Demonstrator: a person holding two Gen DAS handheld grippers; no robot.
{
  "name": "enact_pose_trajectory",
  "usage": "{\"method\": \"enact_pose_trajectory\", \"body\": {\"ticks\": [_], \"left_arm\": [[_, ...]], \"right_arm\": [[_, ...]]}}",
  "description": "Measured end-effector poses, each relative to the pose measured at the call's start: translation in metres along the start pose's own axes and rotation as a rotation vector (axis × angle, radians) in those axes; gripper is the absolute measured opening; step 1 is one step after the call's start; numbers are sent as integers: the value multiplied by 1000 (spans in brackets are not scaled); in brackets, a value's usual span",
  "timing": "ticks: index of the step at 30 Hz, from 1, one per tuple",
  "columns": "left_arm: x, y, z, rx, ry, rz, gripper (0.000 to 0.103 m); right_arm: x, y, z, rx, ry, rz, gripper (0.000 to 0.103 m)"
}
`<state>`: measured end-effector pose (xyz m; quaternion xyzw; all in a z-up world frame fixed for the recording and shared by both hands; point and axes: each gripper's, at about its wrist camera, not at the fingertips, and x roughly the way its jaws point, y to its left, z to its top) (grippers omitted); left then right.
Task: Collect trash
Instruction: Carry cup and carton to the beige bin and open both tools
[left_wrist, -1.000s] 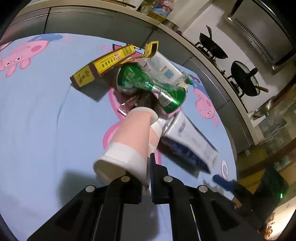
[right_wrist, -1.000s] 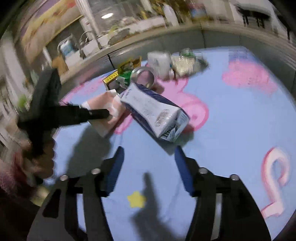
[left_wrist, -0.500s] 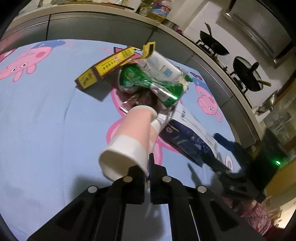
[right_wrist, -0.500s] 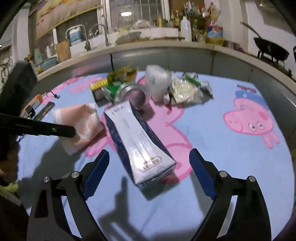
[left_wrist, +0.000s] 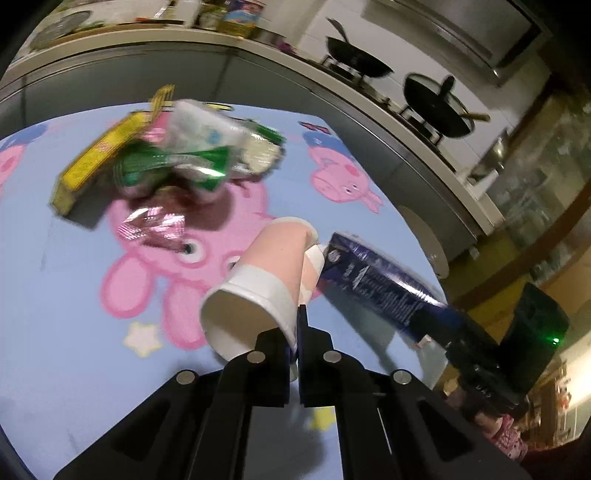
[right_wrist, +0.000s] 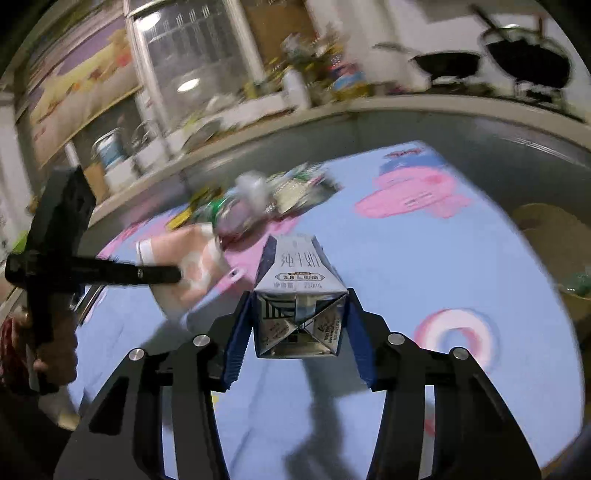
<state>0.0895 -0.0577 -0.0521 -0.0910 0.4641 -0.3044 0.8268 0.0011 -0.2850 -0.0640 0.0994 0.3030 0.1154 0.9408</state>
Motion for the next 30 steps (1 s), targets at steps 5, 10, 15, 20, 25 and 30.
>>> {"method": "enact_pose_trajectory", "body": {"ticks": [5,10,15,20,25,30], "left_arm": [[29,-45,17,96,25,-42,3],[68,-94,34,203,72,-80,3],[114,-144,54,278,110,-124,3],[160,-205,75,369,139,-145,3],[208,-261,95,453,169,-148,3],[254,-287,103,486,219,-58,44]], "right_arm": [[-14,-25,-1,20,-66,-163,47],[-30,-54,3,54,-141,-307,47],[-44,-106,17,115,-191,-443,47],[-52,-166,29,216,-205,-513,47],[-55,-215,31,314,-196,-534,47],[-45,-245,30,362,-138,-524,50]]}}
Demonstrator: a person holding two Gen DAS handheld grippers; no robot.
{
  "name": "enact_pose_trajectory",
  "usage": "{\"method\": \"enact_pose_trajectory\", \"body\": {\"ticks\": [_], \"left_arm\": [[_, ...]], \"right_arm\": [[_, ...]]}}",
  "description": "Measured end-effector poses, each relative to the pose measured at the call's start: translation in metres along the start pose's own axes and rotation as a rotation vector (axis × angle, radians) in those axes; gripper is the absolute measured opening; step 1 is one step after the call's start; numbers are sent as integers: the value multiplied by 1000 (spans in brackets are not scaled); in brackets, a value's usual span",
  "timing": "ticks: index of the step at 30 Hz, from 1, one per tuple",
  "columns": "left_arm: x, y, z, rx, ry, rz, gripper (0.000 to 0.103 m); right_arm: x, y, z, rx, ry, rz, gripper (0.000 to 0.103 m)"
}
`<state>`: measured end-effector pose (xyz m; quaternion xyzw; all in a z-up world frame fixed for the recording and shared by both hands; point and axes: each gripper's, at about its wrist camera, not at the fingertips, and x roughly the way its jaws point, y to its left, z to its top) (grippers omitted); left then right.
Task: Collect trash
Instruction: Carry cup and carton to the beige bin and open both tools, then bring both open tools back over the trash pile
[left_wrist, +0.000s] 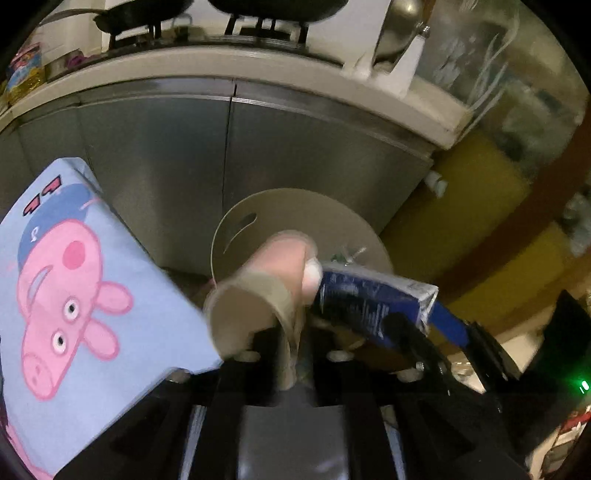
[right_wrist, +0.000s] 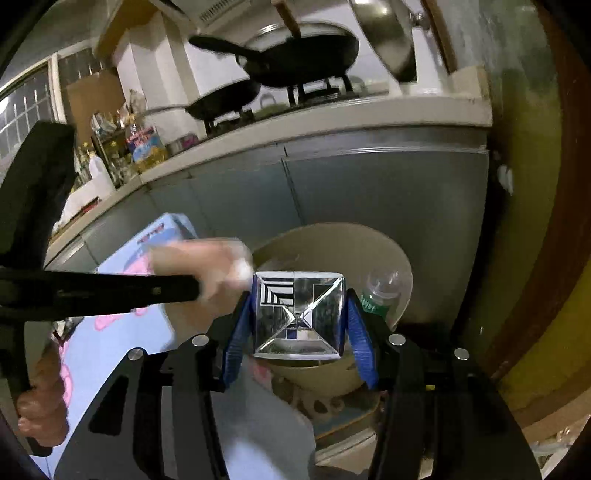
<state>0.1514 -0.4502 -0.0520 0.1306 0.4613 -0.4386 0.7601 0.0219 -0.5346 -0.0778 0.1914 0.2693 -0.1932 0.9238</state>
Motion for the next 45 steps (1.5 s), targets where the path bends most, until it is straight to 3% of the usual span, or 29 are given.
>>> {"method": "enact_pose_trajectory", "body": {"ticks": [1,2,6,12,19,26,37,45], "left_arm": [[5,0,3,-9,-4,36,58],[4,3,3,-22,-25,53,57],[-8,13,-4,-63,-55,37,55],[-36,34,-40,-101,-91,77,56],[-70,46,-92,-102,-129,183,56],[-113,60,-127,-144,-204,249,56],[-192,72,-161,-169,-401,365,56],[-235,75,-179,-164,-544,442,58]], "right_arm": [[2,-4,0,19,2,-4,54],[-2,-6,-2,36,-10,-3,58],[-16,-12,-7,70,-61,-7,58],[-26,-8,-22,118,-37,30,58],[-44,26,-44,110,8,71,58],[-73,68,-47,72,-10,115,58],[-120,124,-42,46,-85,165,69],[-144,153,-39,4,-131,182,70]]}}
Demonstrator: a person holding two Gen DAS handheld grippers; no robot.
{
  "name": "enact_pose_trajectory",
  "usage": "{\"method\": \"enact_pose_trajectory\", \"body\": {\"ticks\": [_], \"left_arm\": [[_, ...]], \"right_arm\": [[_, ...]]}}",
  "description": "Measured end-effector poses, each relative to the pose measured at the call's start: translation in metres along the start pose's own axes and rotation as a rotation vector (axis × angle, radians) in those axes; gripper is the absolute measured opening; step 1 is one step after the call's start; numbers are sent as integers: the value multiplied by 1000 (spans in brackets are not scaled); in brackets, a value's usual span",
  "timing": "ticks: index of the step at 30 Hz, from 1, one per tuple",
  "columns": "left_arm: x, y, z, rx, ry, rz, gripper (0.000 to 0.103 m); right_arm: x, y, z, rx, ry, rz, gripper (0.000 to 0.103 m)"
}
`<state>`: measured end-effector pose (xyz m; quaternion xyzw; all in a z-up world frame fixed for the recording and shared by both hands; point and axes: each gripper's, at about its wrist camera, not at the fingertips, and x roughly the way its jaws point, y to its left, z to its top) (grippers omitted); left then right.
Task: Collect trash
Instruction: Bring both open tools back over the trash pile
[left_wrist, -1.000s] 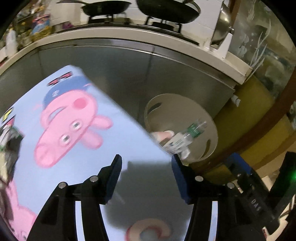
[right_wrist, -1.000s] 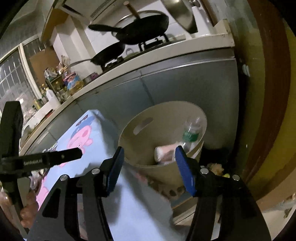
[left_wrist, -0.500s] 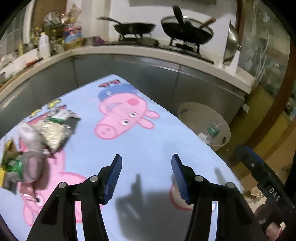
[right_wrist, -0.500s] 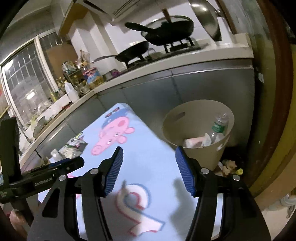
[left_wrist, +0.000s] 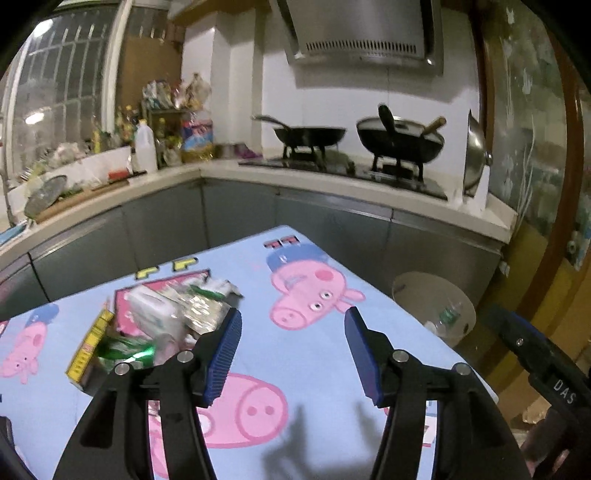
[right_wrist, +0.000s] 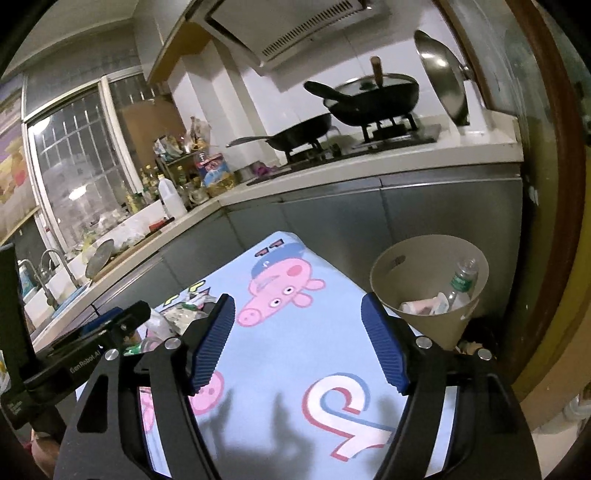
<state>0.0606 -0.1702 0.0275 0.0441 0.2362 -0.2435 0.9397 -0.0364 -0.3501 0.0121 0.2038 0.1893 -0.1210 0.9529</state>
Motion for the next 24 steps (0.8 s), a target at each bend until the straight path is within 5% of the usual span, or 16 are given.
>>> {"method": "enact_pose_trajectory", "body": {"ticks": [24], "left_arm": [[-42,62,-5,-87,-114,77,59]], "right_arm": [[-15,75,-9,-142,-3,53,71]]}}
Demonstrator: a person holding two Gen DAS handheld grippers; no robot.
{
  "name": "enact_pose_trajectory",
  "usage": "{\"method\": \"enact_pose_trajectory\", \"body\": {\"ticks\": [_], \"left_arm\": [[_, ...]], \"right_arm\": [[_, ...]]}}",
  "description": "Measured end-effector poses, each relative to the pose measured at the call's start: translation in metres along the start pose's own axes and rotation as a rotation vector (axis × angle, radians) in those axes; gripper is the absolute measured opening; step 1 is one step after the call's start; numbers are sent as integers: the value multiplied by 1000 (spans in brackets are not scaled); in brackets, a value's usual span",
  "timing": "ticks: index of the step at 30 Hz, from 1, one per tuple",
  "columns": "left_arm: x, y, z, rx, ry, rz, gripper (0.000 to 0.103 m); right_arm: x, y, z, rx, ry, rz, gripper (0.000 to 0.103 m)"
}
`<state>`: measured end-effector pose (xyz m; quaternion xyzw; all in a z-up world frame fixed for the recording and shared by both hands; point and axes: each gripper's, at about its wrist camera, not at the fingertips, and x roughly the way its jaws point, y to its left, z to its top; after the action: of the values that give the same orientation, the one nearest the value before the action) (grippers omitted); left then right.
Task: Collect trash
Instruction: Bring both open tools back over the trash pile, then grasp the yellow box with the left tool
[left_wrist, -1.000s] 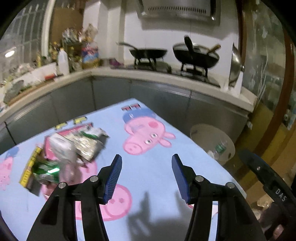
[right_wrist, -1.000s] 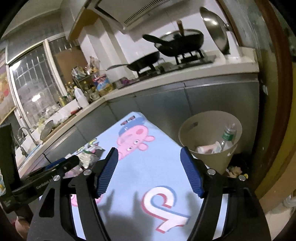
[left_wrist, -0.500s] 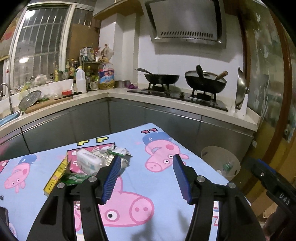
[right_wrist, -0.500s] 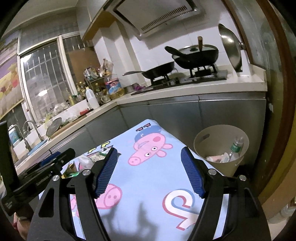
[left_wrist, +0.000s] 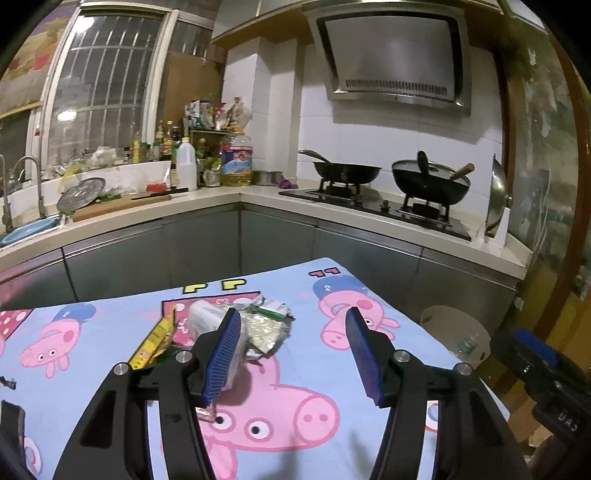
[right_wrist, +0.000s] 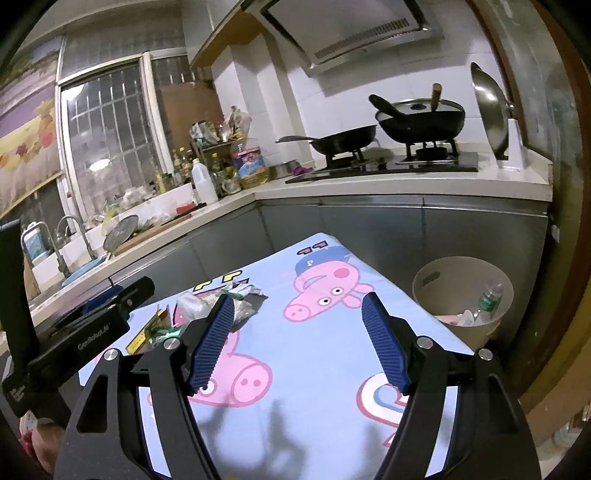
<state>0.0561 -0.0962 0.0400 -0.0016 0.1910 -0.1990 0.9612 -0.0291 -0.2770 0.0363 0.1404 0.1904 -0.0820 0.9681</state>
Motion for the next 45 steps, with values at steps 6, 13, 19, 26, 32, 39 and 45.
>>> {"method": "enact_pose_trajectory", "body": {"ticks": [6,13,19,26,32,39,45], "left_arm": [[-2,22,-4,-27,1,29,59],[-2,53,-9,-73,7,66,59],[-8,112,-21,-144,4,153,59],[-7,192,-45,-254,65,256,59],[10,192,-57,-208,106,205,59],[53,164,-73,-60,185,173,67],[85,165,-79,-19,248,197,35]], "right_arm": [[3,18,-3,-30,13,18,71],[9,41,-6,-79,25,38,71],[19,63,-15,-129,55,64,72],[43,75,-29,-135,133,93,72],[57,86,-39,-151,183,105,71],[64,84,-42,-145,208,89,72],[80,93,-41,-160,249,122,72]]}}
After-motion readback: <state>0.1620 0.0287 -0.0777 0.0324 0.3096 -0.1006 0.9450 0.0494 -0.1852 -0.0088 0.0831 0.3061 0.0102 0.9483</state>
